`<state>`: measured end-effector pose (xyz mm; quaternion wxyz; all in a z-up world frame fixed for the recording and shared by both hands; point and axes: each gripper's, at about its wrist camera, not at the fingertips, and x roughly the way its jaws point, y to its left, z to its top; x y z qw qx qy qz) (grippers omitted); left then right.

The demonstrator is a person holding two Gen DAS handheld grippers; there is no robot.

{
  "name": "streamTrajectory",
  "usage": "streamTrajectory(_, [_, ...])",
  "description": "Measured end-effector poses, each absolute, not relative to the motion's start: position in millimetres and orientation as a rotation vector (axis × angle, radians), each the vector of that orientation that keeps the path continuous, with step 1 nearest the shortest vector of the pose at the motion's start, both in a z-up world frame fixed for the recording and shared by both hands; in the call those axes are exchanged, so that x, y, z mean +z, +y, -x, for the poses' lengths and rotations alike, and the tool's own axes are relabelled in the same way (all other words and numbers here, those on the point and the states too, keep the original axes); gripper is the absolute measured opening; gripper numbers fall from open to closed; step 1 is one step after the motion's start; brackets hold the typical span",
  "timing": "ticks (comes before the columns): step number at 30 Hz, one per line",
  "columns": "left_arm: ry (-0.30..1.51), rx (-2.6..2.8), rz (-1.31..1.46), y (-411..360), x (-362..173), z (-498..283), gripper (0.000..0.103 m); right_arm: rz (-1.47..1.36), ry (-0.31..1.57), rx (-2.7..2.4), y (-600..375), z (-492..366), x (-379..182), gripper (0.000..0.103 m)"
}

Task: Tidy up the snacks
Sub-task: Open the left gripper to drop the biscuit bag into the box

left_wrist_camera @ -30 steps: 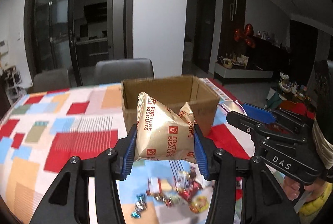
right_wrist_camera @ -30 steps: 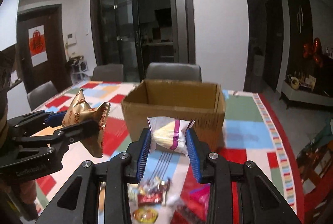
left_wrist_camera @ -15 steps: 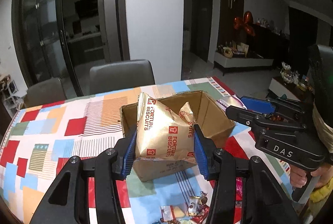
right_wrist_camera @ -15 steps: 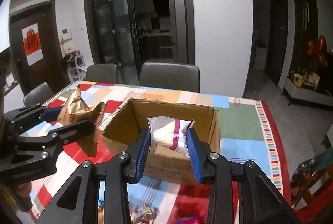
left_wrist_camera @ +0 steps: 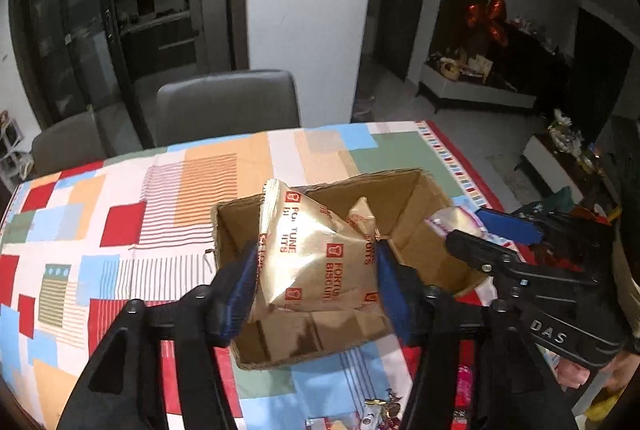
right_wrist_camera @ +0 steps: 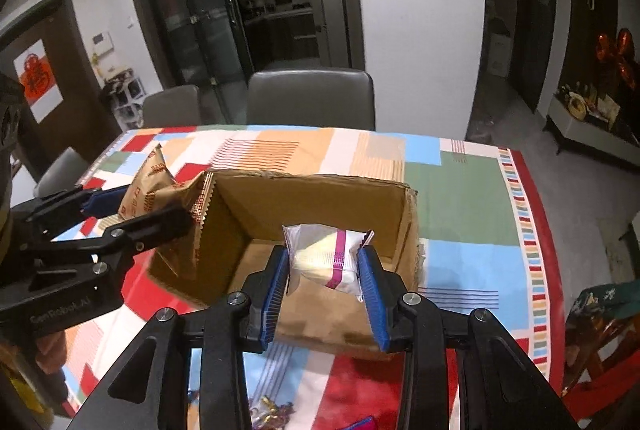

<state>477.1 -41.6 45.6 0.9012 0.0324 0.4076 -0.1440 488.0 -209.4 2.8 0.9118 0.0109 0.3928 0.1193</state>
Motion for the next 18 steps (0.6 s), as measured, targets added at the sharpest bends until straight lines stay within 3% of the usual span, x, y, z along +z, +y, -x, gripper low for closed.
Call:
streamTrajectory(2, [0.847,-0.29,-0.073,-39,43,-478,0.073,-0.007,0.809,0.226,-209,-488,2,0.054])
streamTrajectory(5, [0.838,-0.256,-0.086,-33,40,-471,0.079,-0.002,0.804,0.202,-212,-485,3,0.054])
streamTrajectory(18, [0.796,-0.279,-0.109,-36,56,-404,0.083,-0.015,0.836,0.251,-216,-437,8,0.054])
